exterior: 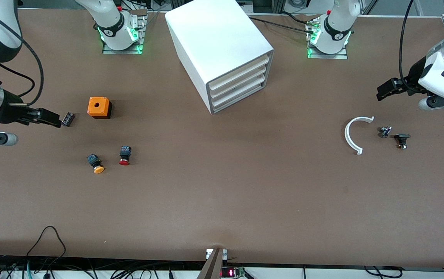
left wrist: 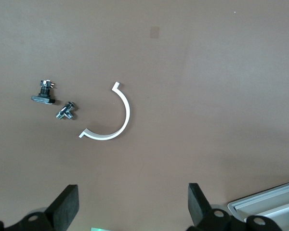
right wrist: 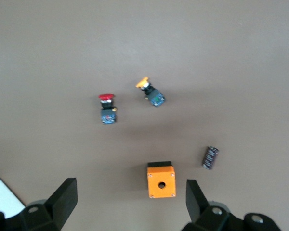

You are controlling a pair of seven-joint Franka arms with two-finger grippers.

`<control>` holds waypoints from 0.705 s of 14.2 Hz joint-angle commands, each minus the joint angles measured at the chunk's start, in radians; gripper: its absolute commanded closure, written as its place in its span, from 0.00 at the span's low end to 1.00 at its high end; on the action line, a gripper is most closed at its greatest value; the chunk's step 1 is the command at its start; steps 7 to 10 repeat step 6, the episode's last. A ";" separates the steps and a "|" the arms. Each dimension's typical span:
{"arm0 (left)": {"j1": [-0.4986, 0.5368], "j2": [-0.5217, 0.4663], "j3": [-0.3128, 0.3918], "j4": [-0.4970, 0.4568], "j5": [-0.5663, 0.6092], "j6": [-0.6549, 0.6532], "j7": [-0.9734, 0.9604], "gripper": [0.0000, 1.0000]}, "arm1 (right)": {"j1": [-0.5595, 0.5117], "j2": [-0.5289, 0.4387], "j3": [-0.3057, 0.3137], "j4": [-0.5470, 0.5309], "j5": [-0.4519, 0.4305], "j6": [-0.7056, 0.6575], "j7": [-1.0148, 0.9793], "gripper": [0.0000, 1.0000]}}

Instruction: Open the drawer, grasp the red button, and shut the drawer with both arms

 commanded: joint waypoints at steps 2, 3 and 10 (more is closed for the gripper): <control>-0.008 0.024 0.000 0.047 0.004 -0.027 0.012 0.00 | -0.011 -0.014 -0.028 -0.024 -0.029 -0.035 -0.098 0.00; -0.005 0.027 0.000 0.047 0.003 -0.027 0.013 0.00 | -0.011 -0.019 -0.040 -0.036 -0.029 -0.030 -0.133 0.00; -0.007 0.027 -0.003 0.048 0.000 -0.030 0.015 0.00 | -0.011 -0.050 -0.059 -0.091 -0.027 0.027 -0.184 0.00</control>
